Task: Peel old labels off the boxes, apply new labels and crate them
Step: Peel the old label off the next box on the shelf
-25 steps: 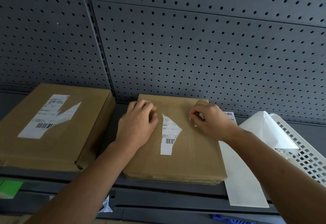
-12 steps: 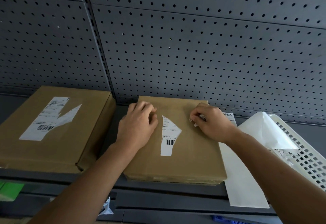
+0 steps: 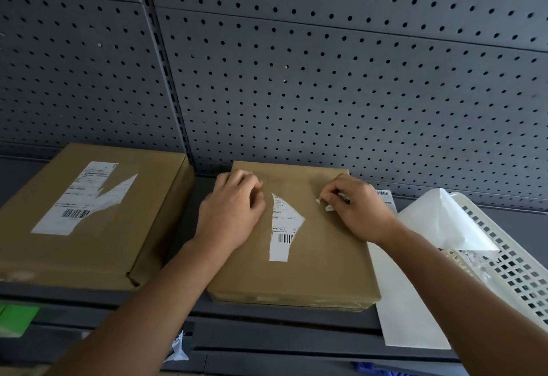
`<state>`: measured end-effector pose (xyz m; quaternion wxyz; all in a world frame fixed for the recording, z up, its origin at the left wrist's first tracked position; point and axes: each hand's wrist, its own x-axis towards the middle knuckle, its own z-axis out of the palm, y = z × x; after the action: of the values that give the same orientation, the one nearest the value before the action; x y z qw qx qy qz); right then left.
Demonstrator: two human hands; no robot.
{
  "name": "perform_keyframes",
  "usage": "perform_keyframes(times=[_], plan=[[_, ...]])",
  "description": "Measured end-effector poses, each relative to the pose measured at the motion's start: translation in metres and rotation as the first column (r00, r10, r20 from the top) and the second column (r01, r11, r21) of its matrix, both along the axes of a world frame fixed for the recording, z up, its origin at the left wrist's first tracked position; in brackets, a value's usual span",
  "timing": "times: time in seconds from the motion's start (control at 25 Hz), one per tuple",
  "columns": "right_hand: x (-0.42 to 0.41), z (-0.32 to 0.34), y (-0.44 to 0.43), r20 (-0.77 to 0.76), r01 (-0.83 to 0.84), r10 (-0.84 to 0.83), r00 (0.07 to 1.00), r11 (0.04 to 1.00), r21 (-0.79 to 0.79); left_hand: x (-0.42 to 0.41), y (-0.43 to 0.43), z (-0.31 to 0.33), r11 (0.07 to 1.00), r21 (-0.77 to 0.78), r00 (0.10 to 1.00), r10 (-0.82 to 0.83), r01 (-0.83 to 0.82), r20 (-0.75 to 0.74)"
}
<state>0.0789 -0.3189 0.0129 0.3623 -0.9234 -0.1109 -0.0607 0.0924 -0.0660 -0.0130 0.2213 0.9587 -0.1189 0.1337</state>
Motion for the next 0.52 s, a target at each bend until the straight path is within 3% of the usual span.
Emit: perform_keyframes(times=[0.2,0.32,0.52], plan=[[0.0010,-0.0002,0.0045,0.019,-0.038,0.039,0.999,0.997,-0.066,0.0002,0.0010,-0.0008,1.000,0.004,1.000,0.000,0.000,0.003],[-0.0008,0.0017,0.0004,-0.032,-0.024,0.023,0.999,1.000,-0.020,0.0003,0.0002,-0.0016,1.000,0.002,1.000,0.002,-0.002,-0.001],[0.0013,0.0005,0.0068,0.033,-0.020,0.022,0.999,0.998,-0.061,0.0009,0.0004,-0.0011,1.000,0.003,1.000,0.007,-0.007,-0.004]])
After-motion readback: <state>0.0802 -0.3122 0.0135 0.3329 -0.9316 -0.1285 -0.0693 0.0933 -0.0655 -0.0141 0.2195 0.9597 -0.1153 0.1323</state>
